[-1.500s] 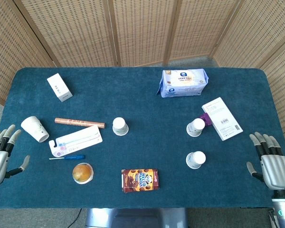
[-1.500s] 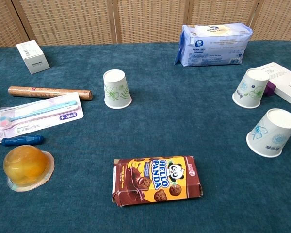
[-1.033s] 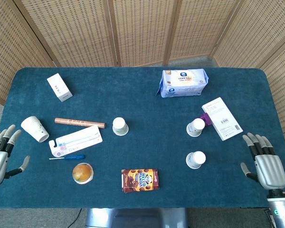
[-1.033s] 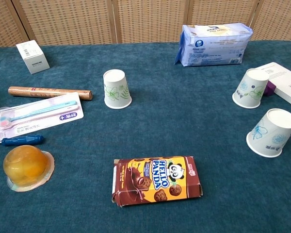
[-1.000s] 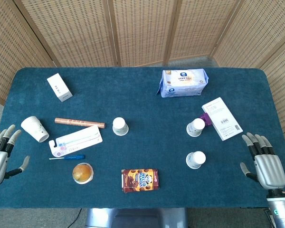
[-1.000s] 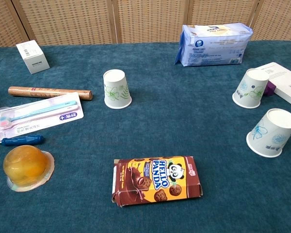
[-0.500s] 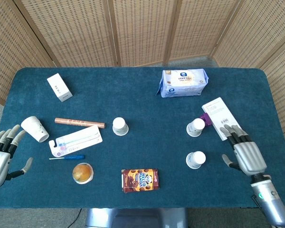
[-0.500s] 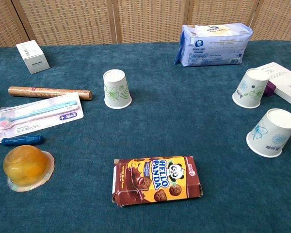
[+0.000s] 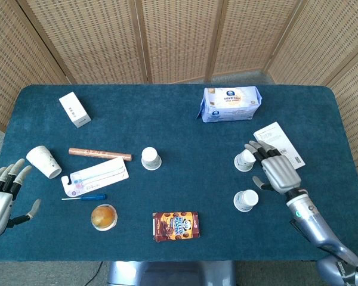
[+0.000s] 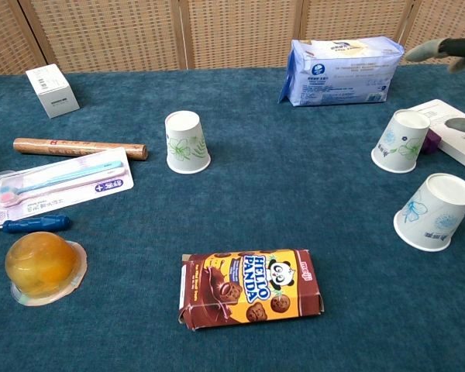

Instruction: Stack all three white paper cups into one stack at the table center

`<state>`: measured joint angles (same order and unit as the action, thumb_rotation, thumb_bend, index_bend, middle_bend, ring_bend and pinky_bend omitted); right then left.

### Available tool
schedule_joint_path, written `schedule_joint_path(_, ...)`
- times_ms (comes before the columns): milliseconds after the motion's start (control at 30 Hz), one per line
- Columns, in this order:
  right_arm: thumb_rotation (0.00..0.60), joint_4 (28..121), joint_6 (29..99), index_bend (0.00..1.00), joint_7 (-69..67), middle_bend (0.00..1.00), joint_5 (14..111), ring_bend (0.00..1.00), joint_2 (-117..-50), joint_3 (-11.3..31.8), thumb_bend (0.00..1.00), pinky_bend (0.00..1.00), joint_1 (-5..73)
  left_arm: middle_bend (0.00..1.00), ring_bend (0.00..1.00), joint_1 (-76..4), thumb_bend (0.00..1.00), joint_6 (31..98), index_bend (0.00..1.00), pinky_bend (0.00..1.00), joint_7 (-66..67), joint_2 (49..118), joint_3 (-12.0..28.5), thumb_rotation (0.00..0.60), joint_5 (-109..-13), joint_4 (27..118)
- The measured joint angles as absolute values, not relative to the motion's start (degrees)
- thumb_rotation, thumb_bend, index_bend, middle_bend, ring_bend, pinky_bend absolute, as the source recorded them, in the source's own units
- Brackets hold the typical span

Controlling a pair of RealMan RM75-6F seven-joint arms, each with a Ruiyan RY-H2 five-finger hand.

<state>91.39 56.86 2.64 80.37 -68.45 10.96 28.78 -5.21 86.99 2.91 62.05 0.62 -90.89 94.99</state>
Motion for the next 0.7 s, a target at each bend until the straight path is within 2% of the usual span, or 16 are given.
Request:
schedule_joint_path(333, 0.6, 84.55, 48.93, 0.0, 3.48, 0.0, 75.2, 0.0, -72.21, 12.04, 0.4, 0.18, 35.22, 0.0, 0.0, -5.18, 0.44, 86.89, 0.0, 0.1, 2.84, 62.22, 0.65, 0.286, -90.72, 94.93)
schedule_joint_path(700, 0.6, 77.63, 44.98, 0.0, 3.54, 0.0, 72.46, 0.0, -75.97, 11.02, 0.4, 0.2, 38.28, 0.0, 0.0, -4.89, 0.44, 87.34, 0.0, 0.11, 2.69, 62.06, 0.65, 0.286, -90.68, 94.95)
